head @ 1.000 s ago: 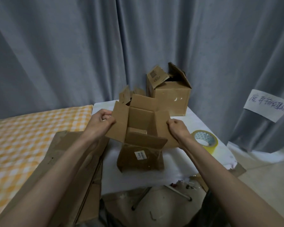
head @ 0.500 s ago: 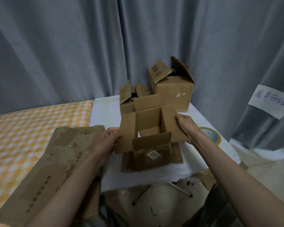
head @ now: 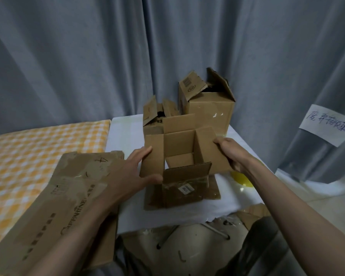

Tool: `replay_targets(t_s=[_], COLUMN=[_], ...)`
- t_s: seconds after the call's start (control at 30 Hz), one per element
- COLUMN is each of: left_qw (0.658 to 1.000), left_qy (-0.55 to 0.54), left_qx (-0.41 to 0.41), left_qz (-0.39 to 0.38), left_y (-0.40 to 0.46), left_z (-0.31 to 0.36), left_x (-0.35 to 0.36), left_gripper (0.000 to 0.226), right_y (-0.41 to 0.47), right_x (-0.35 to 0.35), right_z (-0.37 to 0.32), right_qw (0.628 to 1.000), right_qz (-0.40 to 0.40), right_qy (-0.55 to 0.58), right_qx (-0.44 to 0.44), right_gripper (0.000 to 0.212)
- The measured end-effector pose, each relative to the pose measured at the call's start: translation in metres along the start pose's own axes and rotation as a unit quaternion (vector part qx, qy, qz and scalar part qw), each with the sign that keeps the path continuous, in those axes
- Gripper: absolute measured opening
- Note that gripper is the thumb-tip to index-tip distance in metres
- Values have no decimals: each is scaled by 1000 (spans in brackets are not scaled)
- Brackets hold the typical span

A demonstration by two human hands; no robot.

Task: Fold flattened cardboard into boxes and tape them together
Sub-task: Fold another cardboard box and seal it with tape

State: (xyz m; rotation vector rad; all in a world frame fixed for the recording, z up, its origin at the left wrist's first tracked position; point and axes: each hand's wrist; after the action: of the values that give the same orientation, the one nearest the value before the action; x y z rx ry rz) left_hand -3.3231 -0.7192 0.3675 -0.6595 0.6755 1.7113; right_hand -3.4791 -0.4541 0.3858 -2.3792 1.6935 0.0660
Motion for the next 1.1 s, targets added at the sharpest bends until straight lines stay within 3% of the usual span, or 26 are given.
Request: replay_targets(t_s=[0.1,0.23,0.3,0.37,0.5,0.7,0.8,0.93,1.1], left_qw=[999,999,998,998,998,997,995,966,933], left_qy=[21,9,11,7,-3,14,74,252,303], left_qx=[-27,-49,-56,-62,-61,-67,-68,-24,37], left_qz=[6,22,24,20,25,20,-6,-59,-192], left_y=[2,7,8,8,7,12,20,48,92], left_z=[9,19,23,24,21,16,16,25,39], left_x=[5,11,14,15,16,13,10,0,-13], left_gripper=[119,112,110,108,104,113,122,134,143], right_y=[2,15,20,28,42,37,32,26,22], right_x=[0,0,3,6,17,14,7,5,3], right_z=[-7,-12,-19,-29,-43,-40,-26,-19,-23], right_qw=[998,981,975,954,907,892,873,863,872], right_qz=[-5,62,35,-14,-85,-49,-70,-100,-107], right_qy=[-57,-166,-174,-254,-368,-333,-380,-406,-379], right_qx=[-14,-82,-133,-157,-185,-301,-297,-284,-290], right_gripper=[29,27,55,76,89,52,33,33,35])
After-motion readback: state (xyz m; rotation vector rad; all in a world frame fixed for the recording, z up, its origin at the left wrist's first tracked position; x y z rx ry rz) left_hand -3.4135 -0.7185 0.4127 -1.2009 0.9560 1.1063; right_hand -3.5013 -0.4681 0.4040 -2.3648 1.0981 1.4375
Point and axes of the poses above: each hand's wrist, its own y-axis towards the middle knuckle, its own x-axis out of the palm, z = x × y, and after that the axes turned 9 degrees about -x, right-handed
